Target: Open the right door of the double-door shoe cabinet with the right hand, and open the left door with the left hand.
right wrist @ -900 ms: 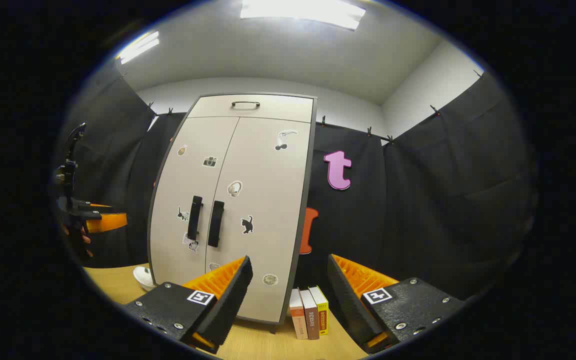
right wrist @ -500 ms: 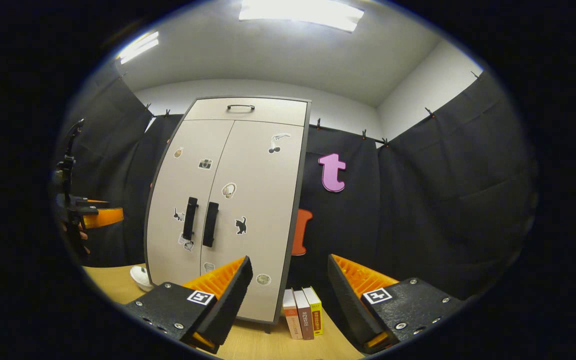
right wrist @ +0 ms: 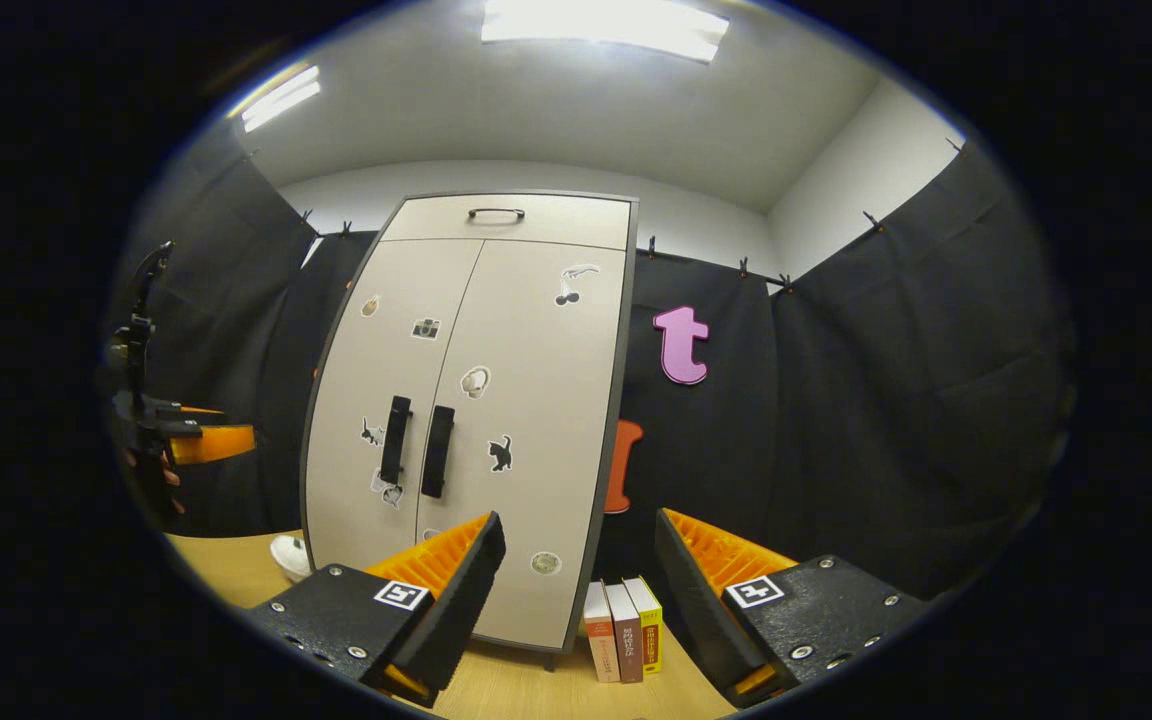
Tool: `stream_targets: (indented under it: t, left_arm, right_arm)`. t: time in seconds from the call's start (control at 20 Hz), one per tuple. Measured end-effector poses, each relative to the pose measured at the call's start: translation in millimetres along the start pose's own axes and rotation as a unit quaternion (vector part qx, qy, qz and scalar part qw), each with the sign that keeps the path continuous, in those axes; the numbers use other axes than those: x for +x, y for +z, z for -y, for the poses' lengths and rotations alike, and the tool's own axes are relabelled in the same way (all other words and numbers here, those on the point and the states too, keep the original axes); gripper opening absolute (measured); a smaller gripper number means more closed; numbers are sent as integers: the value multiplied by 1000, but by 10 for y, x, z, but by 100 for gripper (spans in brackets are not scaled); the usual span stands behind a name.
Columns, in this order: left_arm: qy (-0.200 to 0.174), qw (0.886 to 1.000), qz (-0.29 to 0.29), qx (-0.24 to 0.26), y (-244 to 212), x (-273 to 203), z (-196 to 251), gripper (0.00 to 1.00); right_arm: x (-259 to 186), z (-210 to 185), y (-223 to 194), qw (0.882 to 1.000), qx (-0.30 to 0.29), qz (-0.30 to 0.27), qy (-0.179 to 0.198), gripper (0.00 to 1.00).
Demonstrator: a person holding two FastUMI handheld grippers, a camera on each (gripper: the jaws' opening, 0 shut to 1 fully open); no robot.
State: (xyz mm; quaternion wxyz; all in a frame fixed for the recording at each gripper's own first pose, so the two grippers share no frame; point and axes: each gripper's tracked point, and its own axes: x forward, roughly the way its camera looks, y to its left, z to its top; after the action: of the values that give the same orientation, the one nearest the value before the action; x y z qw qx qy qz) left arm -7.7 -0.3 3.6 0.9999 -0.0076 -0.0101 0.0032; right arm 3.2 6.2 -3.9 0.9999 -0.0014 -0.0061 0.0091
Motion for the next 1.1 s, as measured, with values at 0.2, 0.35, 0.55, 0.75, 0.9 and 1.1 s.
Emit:
stream_targets:
  t: [0.2, 0.35, 0.55, 0.75, 0.9, 1.1]
  left_arm:
    - [-1, 1000, -5, -9, -59, -1, -16, 96]
    - [-13, 1000, -4, -11, -88, 6, 42, 96]
    - [-21, 1000, -12, -11, -187, 44, 73, 96]
    - [-18, 999, -25, -9, -285, 105, -7, 96]
    - [-10, 999, -32, -8, -358, 178, -145, 96]
    - [-8, 999, -39, -15, -460, 266, -323, 96]
  right_arm:
    - [34, -103, -82, 1000, 6, -6, 13, 93]
    - [94, -154, -161, 1000, 8, -15, 15, 94]
    - [292, -347, -319, 999, 19, -32, 30, 94]
    - [562, -665, -356, 996, 44, -47, 62, 93]
    - [822, -972, -312, 992, 67, -54, 89, 91]
    - [1180, -1344, -279, 987, 91, -75, 112, 89]
